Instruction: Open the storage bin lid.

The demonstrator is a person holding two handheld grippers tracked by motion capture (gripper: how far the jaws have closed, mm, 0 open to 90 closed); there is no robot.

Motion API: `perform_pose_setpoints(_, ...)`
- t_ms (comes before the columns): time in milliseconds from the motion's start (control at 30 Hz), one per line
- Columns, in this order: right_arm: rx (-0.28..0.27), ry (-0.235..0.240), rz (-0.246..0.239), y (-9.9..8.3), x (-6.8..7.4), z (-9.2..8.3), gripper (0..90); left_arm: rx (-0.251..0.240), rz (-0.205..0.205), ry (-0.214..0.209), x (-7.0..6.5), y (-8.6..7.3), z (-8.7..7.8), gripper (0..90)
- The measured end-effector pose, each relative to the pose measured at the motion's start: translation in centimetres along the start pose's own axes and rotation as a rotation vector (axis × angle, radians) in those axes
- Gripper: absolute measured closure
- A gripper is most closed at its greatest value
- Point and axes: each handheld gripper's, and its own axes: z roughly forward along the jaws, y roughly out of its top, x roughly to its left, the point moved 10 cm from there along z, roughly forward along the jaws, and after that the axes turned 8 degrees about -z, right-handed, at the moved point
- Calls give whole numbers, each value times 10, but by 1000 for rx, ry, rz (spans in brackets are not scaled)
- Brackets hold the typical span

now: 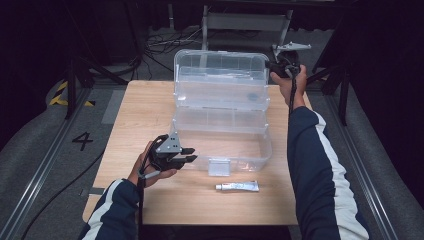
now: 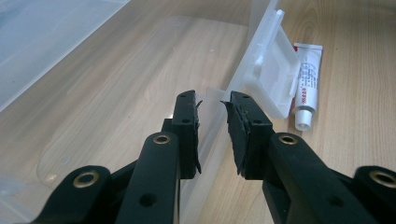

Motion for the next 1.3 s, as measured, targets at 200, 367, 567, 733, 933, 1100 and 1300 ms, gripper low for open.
perform_pose_setpoints(200,15,4,13,-3,-2,9,827,-5,-2,-3,0,0,0,735)
perform_pose_setpoints(367,28,9,25,-6,-4,17,827,-11,-10,-11,0,0,0,735)
perform_pose_setpoints(567,56,-3,19,-11,-6,28,826,-7,2,1,0,-1,0,732)
perform_pose_setpoints(733,79,0,19,-14,-7,36,825,-13,5,0,0,-1,0,732)
perform_pose_setpoints(933,108,1,20,-19,-7,44,824,-17,0,-5,0,-1,1,730)
perform_pose_setpoints(1100,117,3,32,-24,-8,50,821,-22,-4,-9,0,-1,1,727)
perform_pose_setpoints(1300,128,16,38,-26,-9,52,813,-21,-3,-9,0,-1,2,726)
